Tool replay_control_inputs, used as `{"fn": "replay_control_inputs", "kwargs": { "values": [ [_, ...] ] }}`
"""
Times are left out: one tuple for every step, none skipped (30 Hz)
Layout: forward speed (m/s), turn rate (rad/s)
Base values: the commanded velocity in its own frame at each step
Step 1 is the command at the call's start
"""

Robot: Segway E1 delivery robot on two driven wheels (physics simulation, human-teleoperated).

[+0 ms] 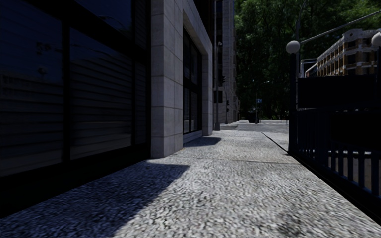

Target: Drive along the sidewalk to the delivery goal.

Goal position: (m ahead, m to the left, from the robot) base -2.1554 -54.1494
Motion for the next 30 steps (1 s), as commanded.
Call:
{"fn": "replay_control_inputs", "kwargs": {
  "values": [
    [2.00, -0.34],
    [2.00, -0.34],
    [2.00, -0.34],
    [2.00, -0.34],
    [2.00, -0.34],
    [2.00, -0.43],
    [2.00, -0.43],
    [2.00, -0.43],
    [2.00, -0.43],
    [2.00, -0.43],
    [2.00, -0.43],
    [2.00, -0.43],
    [2.00, -0.43],
    [2.00, -0.43],
    [2.00, -0.43],
    [2.00, -0.43],
    [2.00, -0.43],
    [2.00, -0.43],
    [2.00, -0.43],
    [2.00, -0.43],
    [2.00, -0.43],
    [2.00, -0.43],
    [2.00, -0.42],
    [2.00, -0.33],
    [2.00, -0.33],
    [2.00, -0.18],
    [2.00, 0.00],
    [2.00, 0.00],
    [2.00, 0.00],
    [2.00, 0.00]
  ]
}}
